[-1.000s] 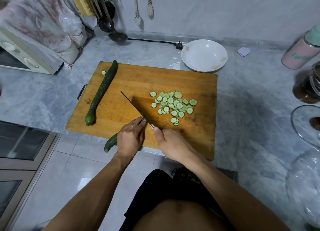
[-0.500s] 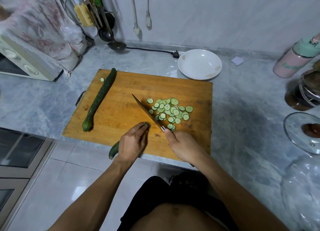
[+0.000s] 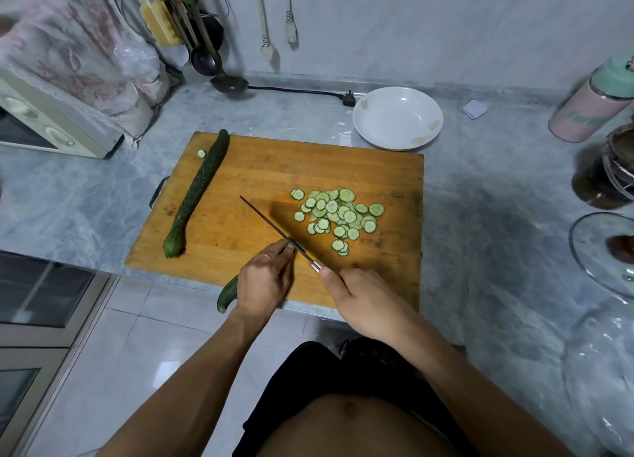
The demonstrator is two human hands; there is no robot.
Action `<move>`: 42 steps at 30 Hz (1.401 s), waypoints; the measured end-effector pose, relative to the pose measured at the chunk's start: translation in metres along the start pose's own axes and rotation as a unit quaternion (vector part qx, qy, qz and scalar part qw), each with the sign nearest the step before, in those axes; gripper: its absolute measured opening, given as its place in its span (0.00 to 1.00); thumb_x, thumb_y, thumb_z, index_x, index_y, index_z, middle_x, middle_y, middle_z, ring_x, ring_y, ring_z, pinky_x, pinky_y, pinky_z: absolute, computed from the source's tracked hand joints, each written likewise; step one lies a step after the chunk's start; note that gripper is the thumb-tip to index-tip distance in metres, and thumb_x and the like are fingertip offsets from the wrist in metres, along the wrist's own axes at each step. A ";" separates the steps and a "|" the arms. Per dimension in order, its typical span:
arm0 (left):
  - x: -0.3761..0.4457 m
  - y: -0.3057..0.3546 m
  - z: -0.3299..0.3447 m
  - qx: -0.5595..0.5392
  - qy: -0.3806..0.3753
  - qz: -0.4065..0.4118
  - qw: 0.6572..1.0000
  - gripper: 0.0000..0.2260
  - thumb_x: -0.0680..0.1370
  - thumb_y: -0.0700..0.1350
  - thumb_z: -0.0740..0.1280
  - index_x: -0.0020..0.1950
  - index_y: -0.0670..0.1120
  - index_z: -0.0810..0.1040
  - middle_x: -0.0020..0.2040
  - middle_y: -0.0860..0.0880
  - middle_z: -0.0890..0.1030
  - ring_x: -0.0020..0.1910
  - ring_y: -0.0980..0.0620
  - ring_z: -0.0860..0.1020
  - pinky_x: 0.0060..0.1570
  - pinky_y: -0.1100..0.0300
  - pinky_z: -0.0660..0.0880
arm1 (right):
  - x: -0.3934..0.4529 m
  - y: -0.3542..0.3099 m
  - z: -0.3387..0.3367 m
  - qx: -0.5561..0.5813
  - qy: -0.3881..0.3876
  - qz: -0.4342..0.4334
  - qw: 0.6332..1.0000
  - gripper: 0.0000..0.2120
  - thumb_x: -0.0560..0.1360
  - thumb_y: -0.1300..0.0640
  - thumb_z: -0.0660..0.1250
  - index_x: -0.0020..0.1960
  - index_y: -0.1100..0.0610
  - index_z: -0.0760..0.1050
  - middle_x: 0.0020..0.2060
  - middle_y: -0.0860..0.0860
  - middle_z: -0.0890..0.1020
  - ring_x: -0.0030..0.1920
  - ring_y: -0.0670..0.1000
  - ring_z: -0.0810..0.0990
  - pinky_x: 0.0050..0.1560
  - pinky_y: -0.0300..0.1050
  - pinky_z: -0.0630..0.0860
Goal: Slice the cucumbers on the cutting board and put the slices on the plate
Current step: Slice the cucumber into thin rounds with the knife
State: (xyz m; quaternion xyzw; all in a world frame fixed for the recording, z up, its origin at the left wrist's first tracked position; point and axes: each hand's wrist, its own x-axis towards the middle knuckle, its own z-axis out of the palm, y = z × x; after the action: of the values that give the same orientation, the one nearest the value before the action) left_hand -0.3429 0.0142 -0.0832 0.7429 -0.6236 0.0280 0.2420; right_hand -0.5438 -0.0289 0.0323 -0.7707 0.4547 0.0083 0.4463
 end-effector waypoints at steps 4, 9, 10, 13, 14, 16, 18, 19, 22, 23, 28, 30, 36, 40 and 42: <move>0.000 0.001 0.000 0.004 0.005 0.005 1.000 0.15 0.79 0.47 0.60 0.52 0.46 0.85 0.54 0.48 0.84 0.43 0.44 0.83 0.33 0.58 0.77 | -0.003 -0.002 -0.002 -0.005 -0.002 -0.002 1.000 0.27 0.83 0.40 0.47 0.37 0.56 0.70 0.36 0.53 0.76 0.37 0.50 0.74 0.42 0.52 0.73; 0.000 -0.001 0.001 -0.003 0.010 0.000 1.000 0.14 0.79 0.47 0.60 0.49 0.45 0.85 0.51 0.46 0.85 0.42 0.44 0.83 0.33 0.59 0.76 | -0.003 -0.007 -0.001 -0.003 -0.004 0.000 1.000 0.27 0.83 0.40 0.47 0.38 0.55 0.70 0.39 0.54 0.77 0.41 0.52 0.75 0.42 0.50 0.72; 0.000 -0.001 0.001 -0.004 0.009 0.000 1.000 0.14 0.79 0.47 0.60 0.48 0.44 0.85 0.49 0.46 0.85 0.42 0.44 0.83 0.32 0.59 0.76 | -0.004 -0.007 -0.001 -0.003 -0.004 -0.001 1.000 0.26 0.83 0.40 0.47 0.37 0.54 0.69 0.39 0.54 0.76 0.41 0.52 0.75 0.42 0.49 0.72; -0.001 -0.001 0.002 -0.007 0.002 -0.003 1.000 0.15 0.79 0.47 0.60 0.50 0.45 0.85 0.51 0.47 0.85 0.43 0.45 0.83 0.34 0.59 0.77 | -0.006 -0.008 -0.003 -0.001 -0.005 -0.001 1.000 0.24 0.84 0.41 0.47 0.35 0.52 0.67 0.37 0.52 0.75 0.40 0.51 0.74 0.40 0.48 0.69; -0.001 -0.001 0.002 -0.011 -0.002 -0.007 1.000 0.15 0.79 0.47 0.60 0.51 0.45 0.85 0.53 0.47 0.85 0.45 0.45 0.83 0.36 0.58 0.78 | -0.007 -0.009 -0.003 -0.001 -0.005 -0.002 1.000 0.24 0.84 0.41 0.47 0.35 0.53 0.67 0.36 0.52 0.75 0.38 0.50 0.74 0.40 0.48 0.68; -0.001 -0.002 0.002 -0.013 -0.007 -0.013 1.000 0.15 0.79 0.48 0.59 0.52 0.45 0.85 0.54 0.47 0.85 0.47 0.46 0.83 0.37 0.58 0.79 | -0.006 -0.009 -0.004 -0.004 -0.004 -0.003 1.000 0.25 0.84 0.41 0.48 0.35 0.54 0.67 0.35 0.52 0.75 0.37 0.50 0.73 0.39 0.48 0.69; -0.002 -0.002 0.003 -0.014 -0.001 -0.017 1.000 0.15 0.79 0.48 0.60 0.51 0.45 0.86 0.52 0.47 0.85 0.46 0.45 0.84 0.37 0.58 0.78 | -0.007 -0.009 -0.005 -0.006 -0.004 -0.003 1.000 0.25 0.84 0.42 0.48 0.35 0.54 0.67 0.34 0.52 0.75 0.36 0.50 0.73 0.38 0.48 0.68; -0.003 -0.001 0.003 -0.015 0.003 -0.019 1.000 0.15 0.79 0.47 0.60 0.50 0.45 0.86 0.51 0.47 0.85 0.45 0.45 0.84 0.36 0.58 0.78 | -0.007 -0.010 -0.005 -0.007 -0.004 -0.003 1.000 0.25 0.84 0.42 0.48 0.35 0.54 0.67 0.34 0.52 0.74 0.35 0.49 0.72 0.37 0.48 0.67; -0.004 -0.002 0.007 -0.018 0.000 -0.023 1.000 0.16 0.79 0.48 0.59 0.52 0.45 0.85 0.54 0.47 0.85 0.48 0.45 0.83 0.38 0.57 0.79 | -0.008 -0.009 -0.004 -0.008 -0.002 -0.001 1.000 0.25 0.84 0.41 0.48 0.34 0.54 0.66 0.33 0.51 0.73 0.34 0.48 0.72 0.35 0.48 0.66; -0.004 -0.003 0.008 -0.022 -0.003 -0.026 0.999 0.16 0.80 0.48 0.59 0.54 0.46 0.85 0.56 0.47 0.84 0.50 0.46 0.83 0.40 0.56 0.80 | -0.008 -0.008 -0.003 -0.008 -0.001 0.001 1.000 0.25 0.84 0.41 0.48 0.34 0.54 0.66 0.33 0.51 0.73 0.34 0.48 0.72 0.34 0.48 0.66; -0.005 -0.001 0.007 -0.034 -0.008 -0.050 0.998 0.16 0.79 0.50 0.59 0.56 0.46 0.85 0.61 0.49 0.82 0.50 0.46 0.83 0.39 0.55 0.80 | -0.006 -0.007 -0.003 -0.003 -0.007 0.010 1.000 0.25 0.84 0.41 0.48 0.35 0.54 0.67 0.35 0.51 0.73 0.35 0.47 0.72 0.35 0.48 0.66; -0.005 0.000 0.005 -0.038 -0.005 -0.054 0.998 0.17 0.79 0.50 0.59 0.55 0.46 0.85 0.61 0.48 0.82 0.47 0.44 0.84 0.36 0.54 0.80 | -0.008 -0.008 -0.002 -0.001 -0.008 0.008 1.000 0.25 0.84 0.41 0.48 0.35 0.54 0.67 0.35 0.52 0.74 0.36 0.49 0.73 0.36 0.48 0.68; -0.004 -0.001 0.004 -0.046 0.003 -0.033 0.998 0.16 0.79 0.48 0.59 0.54 0.44 0.85 0.60 0.48 0.82 0.48 0.44 0.83 0.37 0.54 0.80 | -0.008 -0.011 -0.004 0.004 -0.017 0.017 1.000 0.26 0.83 0.40 0.47 0.36 0.55 0.68 0.37 0.53 0.75 0.37 0.50 0.74 0.36 0.48 0.68; -0.004 0.001 0.004 -0.039 0.008 -0.027 0.999 0.16 0.79 0.47 0.59 0.54 0.44 0.85 0.59 0.47 0.83 0.48 0.44 0.83 0.37 0.54 0.80 | -0.006 -0.010 -0.002 0.001 -0.015 0.013 1.000 0.25 0.83 0.40 0.46 0.36 0.53 0.67 0.38 0.53 0.74 0.39 0.51 0.73 0.39 0.47 0.68; -0.003 0.001 0.003 -0.034 0.009 -0.016 0.999 0.15 0.79 0.46 0.59 0.54 0.44 0.85 0.58 0.47 0.83 0.47 0.44 0.83 0.36 0.55 0.80 | -0.006 -0.009 -0.002 -0.002 -0.013 0.008 1.000 0.25 0.84 0.41 0.47 0.37 0.55 0.68 0.38 0.54 0.75 0.39 0.52 0.74 0.39 0.47 0.68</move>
State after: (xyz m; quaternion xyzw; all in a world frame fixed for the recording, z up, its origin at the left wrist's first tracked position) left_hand -0.3452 0.0161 -0.0866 0.7438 -0.6100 0.0090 0.2732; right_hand -0.5418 -0.0242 0.0427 -0.7678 0.4553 0.0231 0.4502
